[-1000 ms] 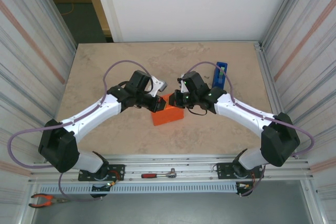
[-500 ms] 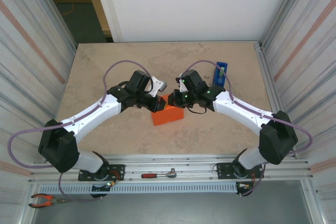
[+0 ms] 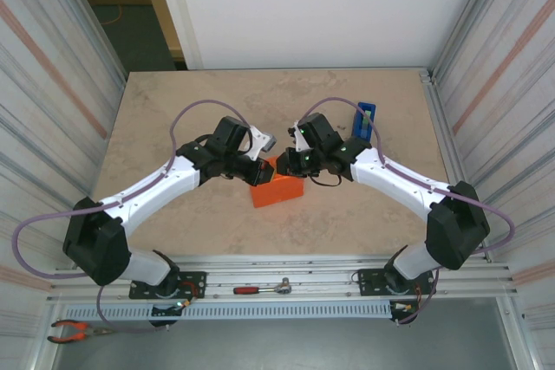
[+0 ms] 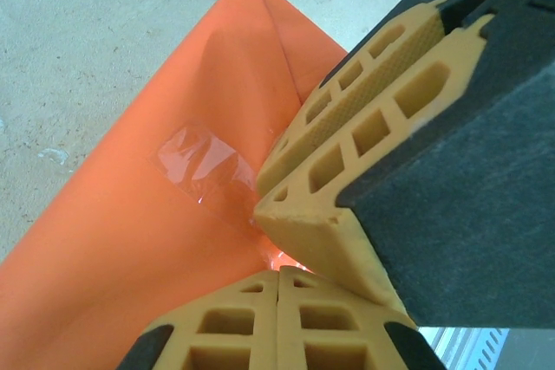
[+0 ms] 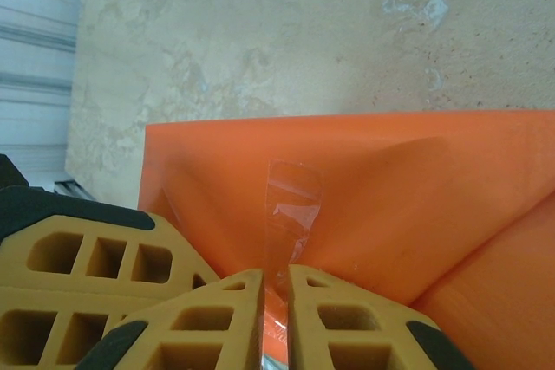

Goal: Wrap the gift box in paper

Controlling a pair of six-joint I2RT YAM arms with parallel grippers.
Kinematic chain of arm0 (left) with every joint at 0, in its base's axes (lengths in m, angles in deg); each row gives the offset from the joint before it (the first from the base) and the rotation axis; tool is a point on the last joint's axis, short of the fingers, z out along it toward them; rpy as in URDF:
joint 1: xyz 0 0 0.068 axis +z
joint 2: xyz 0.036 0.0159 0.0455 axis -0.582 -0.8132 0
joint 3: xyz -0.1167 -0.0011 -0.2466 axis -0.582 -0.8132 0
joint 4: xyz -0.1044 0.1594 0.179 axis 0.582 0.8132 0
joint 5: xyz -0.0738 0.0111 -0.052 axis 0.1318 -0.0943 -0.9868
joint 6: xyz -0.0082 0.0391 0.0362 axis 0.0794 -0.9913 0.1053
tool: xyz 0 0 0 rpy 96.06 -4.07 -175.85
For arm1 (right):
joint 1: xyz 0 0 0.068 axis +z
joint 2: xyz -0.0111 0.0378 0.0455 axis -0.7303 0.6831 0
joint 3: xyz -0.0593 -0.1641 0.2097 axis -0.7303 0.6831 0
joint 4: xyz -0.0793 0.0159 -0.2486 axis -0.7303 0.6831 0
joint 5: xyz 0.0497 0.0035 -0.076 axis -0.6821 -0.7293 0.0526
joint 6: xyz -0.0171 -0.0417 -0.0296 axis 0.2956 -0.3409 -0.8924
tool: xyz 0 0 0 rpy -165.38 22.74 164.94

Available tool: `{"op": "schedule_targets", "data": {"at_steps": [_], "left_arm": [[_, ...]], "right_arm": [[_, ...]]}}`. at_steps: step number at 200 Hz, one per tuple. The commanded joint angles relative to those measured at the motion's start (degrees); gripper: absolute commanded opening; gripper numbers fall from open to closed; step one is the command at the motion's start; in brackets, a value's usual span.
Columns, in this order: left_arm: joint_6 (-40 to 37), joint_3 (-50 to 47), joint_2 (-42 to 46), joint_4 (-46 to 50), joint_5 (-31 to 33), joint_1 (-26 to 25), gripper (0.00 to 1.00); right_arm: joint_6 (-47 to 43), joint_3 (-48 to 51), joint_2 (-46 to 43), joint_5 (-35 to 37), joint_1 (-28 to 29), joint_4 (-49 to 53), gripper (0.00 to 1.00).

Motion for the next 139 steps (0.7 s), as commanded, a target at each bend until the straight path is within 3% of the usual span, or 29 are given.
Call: {"op": "schedule_targets", "data": {"at_steps": [1, 139], "left_arm": [[-1.2, -2.6, -2.2, 3.4, 2.9, -0.3, 0.00], [-1.3, -2.9, -2.3, 3.5, 2.9, -0.3, 0.00]], "right_arm": [[-3.6, 0.7, 2.2, -1.0, 0.3, 6.3, 0.17], [-3.2, 0.5, 1.1, -1.7, 0.3, 6.7, 0.24]]}}
